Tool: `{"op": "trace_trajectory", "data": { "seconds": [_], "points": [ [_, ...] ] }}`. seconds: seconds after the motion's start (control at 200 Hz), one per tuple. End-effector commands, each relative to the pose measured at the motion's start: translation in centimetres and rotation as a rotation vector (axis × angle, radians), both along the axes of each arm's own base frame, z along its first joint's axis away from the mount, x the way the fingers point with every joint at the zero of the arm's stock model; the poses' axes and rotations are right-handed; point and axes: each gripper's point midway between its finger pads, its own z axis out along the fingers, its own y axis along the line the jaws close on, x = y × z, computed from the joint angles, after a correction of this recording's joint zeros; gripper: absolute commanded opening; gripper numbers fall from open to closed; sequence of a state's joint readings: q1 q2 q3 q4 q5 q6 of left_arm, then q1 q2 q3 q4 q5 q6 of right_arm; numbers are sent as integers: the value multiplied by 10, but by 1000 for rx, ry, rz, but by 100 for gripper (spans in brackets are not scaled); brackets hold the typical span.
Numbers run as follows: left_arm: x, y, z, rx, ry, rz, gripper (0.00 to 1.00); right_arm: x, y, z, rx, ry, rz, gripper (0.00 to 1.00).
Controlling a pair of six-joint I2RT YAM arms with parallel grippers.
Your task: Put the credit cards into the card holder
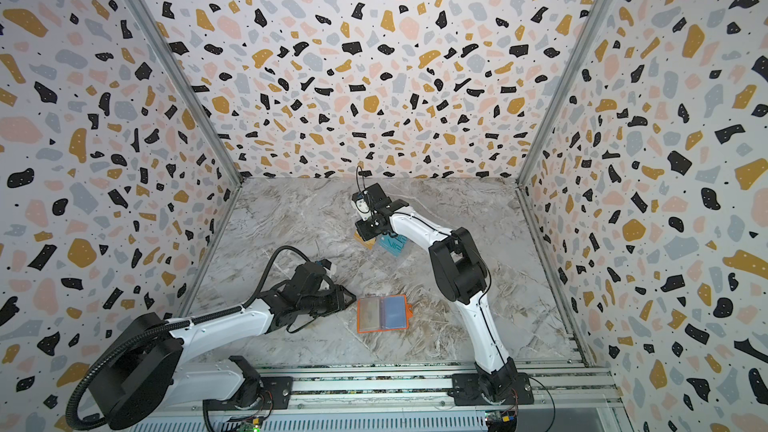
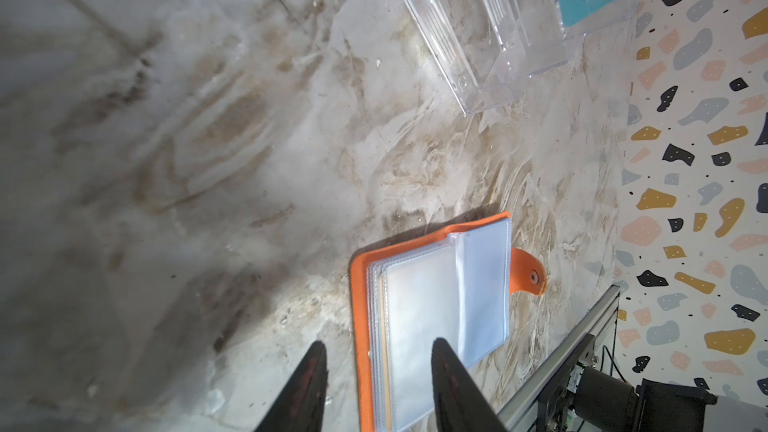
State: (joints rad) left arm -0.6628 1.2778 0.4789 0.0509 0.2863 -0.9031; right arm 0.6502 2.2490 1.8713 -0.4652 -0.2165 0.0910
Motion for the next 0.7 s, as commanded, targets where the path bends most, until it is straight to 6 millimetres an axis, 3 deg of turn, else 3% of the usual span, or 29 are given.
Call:
{"op": "trace_trajectory", "data": {
  "seconds": [0.0,0.395,0.696],
  "points": [
    [1,2,0,-6,-15,-4,44,-5,2,21,0,-24,19,20],
    [2,5,-3,5,-4,7,45,-6,2,27,-13,-53,53,10],
    [2,6,-4,9,-2,10,45,-8,3,42,-8,-88,87,12]
  ]
}}
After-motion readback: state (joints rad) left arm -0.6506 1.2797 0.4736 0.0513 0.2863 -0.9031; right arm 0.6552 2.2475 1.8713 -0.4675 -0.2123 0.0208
